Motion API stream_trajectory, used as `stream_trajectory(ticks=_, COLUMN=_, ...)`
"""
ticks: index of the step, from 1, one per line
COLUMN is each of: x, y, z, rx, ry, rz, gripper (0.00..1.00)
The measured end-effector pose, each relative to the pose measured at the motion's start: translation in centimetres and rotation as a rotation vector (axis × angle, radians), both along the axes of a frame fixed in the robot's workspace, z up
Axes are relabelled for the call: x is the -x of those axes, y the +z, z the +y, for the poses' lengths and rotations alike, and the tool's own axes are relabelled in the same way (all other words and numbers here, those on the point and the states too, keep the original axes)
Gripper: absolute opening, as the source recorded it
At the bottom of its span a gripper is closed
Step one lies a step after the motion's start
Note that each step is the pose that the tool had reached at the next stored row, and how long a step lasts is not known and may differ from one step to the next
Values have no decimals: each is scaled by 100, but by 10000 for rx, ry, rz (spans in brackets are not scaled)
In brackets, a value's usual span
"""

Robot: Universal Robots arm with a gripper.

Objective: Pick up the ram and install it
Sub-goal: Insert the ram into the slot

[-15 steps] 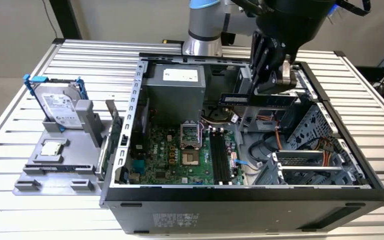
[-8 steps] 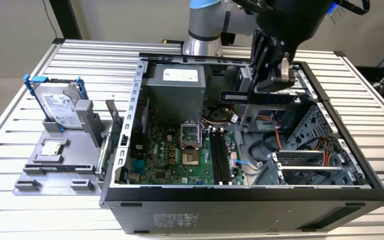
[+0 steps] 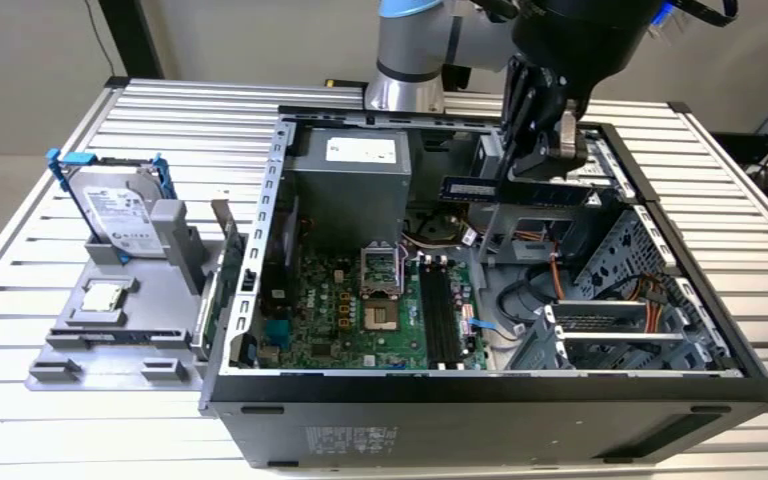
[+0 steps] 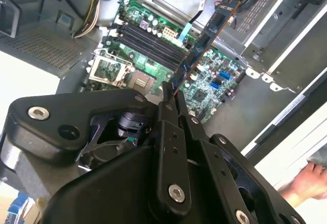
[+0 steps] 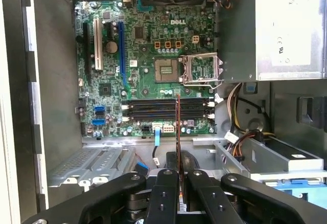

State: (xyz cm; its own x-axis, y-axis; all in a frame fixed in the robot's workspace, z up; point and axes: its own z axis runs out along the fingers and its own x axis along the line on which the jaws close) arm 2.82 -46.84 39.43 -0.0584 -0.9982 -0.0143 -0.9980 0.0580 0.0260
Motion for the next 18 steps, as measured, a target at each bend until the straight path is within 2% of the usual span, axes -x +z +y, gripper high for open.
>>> stream_trajectory(ticks=18, x=-11, y=0, z=1, rx=0, ry=2, rz=0, gripper=0)
